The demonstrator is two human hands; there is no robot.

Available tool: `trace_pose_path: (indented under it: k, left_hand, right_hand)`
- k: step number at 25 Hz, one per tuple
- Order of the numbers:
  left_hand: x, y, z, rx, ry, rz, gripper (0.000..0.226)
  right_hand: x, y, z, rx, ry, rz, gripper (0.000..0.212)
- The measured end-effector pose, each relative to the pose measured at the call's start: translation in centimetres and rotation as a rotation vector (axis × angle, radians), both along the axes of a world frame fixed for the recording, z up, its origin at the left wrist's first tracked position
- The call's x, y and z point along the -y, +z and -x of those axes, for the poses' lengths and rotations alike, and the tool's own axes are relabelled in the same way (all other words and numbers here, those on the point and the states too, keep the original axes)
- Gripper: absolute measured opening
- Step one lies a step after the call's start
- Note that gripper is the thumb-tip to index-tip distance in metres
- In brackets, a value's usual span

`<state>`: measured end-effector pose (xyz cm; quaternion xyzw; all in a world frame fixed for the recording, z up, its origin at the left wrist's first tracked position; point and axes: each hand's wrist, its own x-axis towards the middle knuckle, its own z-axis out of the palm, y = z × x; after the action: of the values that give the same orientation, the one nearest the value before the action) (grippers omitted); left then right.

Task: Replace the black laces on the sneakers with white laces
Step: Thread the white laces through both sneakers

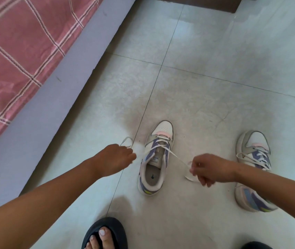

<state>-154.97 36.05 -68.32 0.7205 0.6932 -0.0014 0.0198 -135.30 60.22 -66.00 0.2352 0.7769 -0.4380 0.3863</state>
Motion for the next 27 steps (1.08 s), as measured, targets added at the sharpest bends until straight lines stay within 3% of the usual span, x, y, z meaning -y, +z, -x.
trace_pose_path:
  k: [2, 3, 6, 9, 16, 20, 23, 27]
  left_hand:
    - [-0.5, -0.3, -0.5, 0.149, 0.263, 0.206, 0.023]
    - [-1.7, -0.3, -0.6, 0.288, 0.462, 0.226, 0.030]
    - [-6.8, -0.3, -1.1, 0.672, 0.814, 0.248, 0.036]
    - [-10.7, -0.6, -1.6, 0.708, 0.820, 0.444, 0.040]
    - [-12.2, -0.7, -1.8, 0.433, 0.709, 0.695, 0.016]
    - [-11.1, -0.1, -1.0, 0.584, 0.542, 0.616, 0.024]
    - [-9.0, -0.6, -0.2, 0.767, 0.645, 0.468, 0.023]
    - [-7.3, -1.6, -0.6, 1.042, 0.845, 0.298, 0.024]
  right_hand:
    - [0.4, -0.7, 0.0, 0.138, 0.169, 0.000, 0.028]
    - [0.7, -1.1, 0.8, 0.075, 0.143, -0.043, 0.031]
    - [2.0, -1.9, 4.4, -0.214, -0.301, -0.074, 0.033]
    - [3.3, -2.2, 7.0, -0.188, -0.395, -0.042, 0.039]
    - [3.3, -2.7, 7.8, -0.102, -0.140, -0.137, 0.043]
    - [3.1, -2.8, 7.2, -0.169, -0.309, -0.005, 0.038]
    - [2.4, -3.3, 6.2, -0.200, -0.491, 0.126, 0.029]
    - [1.9, -3.7, 6.2, -0.207, -0.581, 0.261, 0.021]
